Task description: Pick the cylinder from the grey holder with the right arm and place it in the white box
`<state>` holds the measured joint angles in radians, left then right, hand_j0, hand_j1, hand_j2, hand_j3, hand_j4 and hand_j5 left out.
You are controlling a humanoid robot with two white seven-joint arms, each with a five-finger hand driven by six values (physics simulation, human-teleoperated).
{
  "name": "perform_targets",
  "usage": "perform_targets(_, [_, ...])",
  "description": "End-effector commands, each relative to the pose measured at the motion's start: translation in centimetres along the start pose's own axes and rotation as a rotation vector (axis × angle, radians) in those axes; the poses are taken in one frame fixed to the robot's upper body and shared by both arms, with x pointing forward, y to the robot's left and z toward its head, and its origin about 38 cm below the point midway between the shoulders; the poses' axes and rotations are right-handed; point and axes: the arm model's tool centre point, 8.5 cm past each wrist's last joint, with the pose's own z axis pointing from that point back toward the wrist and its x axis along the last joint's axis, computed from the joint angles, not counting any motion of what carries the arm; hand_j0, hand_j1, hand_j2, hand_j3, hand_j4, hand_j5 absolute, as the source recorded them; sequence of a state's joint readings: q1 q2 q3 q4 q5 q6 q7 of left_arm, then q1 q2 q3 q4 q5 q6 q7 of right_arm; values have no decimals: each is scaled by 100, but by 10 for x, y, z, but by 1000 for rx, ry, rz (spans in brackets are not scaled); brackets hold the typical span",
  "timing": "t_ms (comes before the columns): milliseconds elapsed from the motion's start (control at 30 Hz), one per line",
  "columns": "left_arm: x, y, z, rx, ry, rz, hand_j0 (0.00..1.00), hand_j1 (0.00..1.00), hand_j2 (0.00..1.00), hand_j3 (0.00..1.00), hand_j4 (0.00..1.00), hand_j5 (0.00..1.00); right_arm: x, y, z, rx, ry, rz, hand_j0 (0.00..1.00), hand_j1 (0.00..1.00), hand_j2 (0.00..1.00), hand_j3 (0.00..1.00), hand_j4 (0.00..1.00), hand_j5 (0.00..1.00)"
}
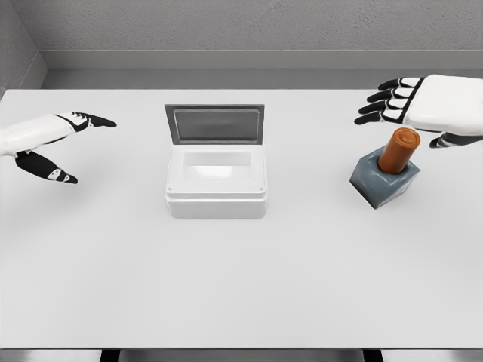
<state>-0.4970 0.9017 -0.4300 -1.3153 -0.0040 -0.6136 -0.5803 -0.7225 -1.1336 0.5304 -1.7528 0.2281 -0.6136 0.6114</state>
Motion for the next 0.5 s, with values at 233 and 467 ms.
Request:
perform_targets(233, [-17, -16, -20, 187, -58, 343, 100, 100, 100, 100, 100, 100, -1, 13, -3, 40, 7, -11, 100, 100, 100, 100, 100, 100])
perform_targets(467, [-26, -43, -22, 187, -47, 516, 100, 100, 100, 100, 100, 100, -7, 21, -6, 49, 19, -32, 100, 100, 100, 100, 100, 100])
